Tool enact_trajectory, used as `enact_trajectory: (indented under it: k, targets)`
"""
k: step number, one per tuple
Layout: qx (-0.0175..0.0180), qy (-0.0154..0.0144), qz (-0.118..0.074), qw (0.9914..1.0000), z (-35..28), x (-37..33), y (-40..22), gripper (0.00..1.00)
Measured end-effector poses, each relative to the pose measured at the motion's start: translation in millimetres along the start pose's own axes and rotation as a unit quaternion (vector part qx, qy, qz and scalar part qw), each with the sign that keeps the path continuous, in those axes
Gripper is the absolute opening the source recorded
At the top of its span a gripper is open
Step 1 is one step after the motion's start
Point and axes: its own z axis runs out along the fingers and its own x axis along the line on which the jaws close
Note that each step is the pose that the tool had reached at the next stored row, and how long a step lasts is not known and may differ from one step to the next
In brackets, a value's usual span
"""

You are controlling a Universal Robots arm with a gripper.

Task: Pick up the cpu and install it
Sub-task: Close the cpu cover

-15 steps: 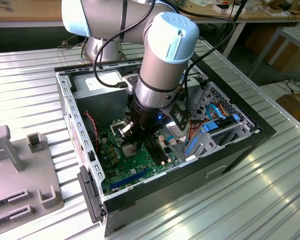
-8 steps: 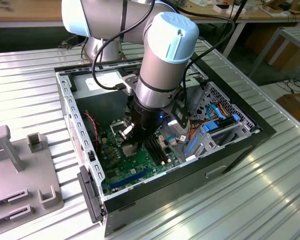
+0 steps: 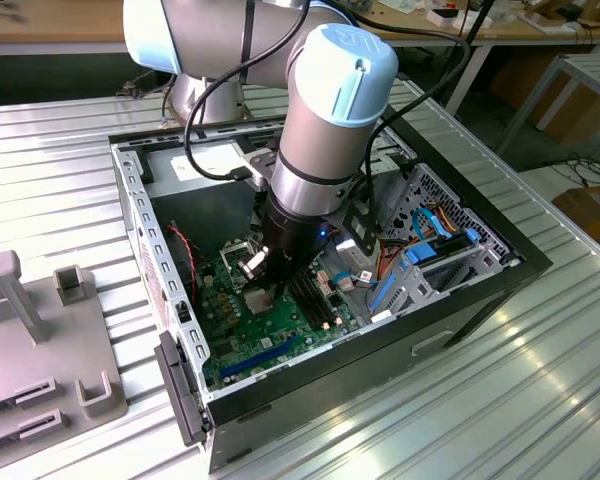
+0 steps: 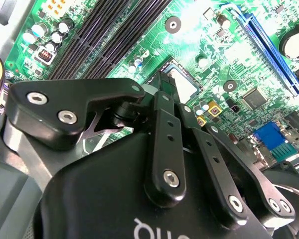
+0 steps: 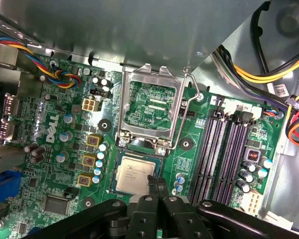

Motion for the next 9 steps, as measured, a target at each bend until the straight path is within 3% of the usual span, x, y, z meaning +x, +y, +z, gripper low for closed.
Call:
enact_trajectory:
  k: [6, 9]
  targets:
    - [0.0001, -0.0001, -0.003, 1.0, 0.0, -0.2, 0.0, 0.11]
    - [0.0011, 0.0006, -0.025, 0.99968, -0.8, -0.4, -0.1, 0.11]
